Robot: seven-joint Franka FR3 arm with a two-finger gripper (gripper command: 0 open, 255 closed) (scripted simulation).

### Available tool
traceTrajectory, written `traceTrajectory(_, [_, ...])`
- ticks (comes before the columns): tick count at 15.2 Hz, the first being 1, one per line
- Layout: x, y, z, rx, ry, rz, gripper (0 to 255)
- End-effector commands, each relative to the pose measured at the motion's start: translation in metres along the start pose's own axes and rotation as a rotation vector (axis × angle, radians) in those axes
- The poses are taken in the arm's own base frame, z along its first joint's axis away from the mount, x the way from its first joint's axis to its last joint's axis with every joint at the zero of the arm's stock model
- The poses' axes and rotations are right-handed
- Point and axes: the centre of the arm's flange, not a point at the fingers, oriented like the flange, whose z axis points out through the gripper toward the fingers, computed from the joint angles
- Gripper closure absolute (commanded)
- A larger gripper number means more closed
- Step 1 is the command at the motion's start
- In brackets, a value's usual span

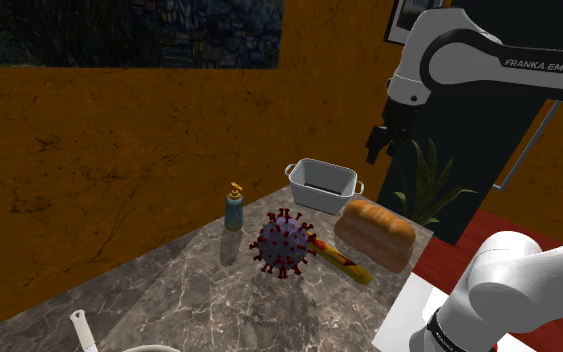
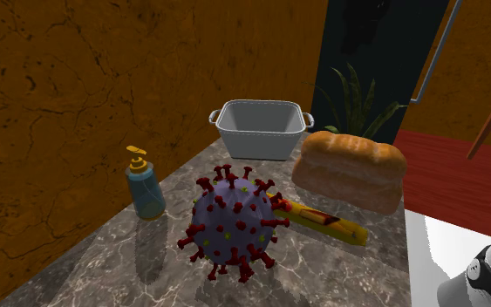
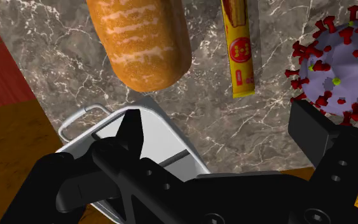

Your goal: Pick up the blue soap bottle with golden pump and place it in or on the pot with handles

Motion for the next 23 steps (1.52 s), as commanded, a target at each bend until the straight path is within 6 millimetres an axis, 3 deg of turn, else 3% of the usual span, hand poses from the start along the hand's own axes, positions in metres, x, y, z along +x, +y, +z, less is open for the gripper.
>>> traceTrajectory(1, [0.000, 0.000, 0.000, 0.000, 0.000, 0.000, 0])
traceTrajectory(23, [0.195, -0.170, 0.116, 0.081, -0.004, 0.003, 0])
